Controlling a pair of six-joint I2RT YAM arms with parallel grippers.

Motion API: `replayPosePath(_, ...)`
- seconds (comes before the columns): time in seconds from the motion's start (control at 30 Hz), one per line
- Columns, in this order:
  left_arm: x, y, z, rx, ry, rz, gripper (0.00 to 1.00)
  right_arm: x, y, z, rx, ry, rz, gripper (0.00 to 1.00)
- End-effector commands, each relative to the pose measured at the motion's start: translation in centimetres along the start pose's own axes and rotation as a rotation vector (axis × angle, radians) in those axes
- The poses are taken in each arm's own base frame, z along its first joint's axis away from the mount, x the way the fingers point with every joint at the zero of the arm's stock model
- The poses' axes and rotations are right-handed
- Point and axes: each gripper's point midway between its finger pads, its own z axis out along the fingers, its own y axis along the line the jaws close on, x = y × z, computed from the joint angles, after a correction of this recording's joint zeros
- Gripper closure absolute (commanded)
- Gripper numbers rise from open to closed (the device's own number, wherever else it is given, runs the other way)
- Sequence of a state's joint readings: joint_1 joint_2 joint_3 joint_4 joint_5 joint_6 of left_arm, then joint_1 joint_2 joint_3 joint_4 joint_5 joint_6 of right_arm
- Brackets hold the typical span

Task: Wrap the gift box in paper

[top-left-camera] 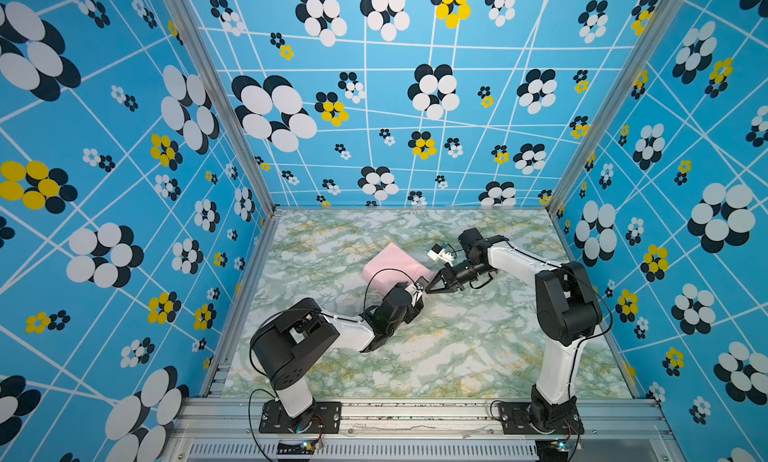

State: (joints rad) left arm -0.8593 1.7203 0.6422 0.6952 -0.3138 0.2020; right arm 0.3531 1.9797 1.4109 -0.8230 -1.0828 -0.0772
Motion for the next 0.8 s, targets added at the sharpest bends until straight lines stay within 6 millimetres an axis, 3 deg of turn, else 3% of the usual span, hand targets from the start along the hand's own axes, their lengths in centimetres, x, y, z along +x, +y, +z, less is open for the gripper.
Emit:
replayPosePath(0.0,8.2,-0.8,-0.5,0.038,0.261,0.050,0.41,0.7,0.2,0.0,-0.002,0.044,-0.002,1.00)
replayPosePath(0.77,8.6,-0.8,-0.7,0.038,0.270,0.046,0.41,1.2,-2.3,1.1,0.024,0.087,0.056,1.00)
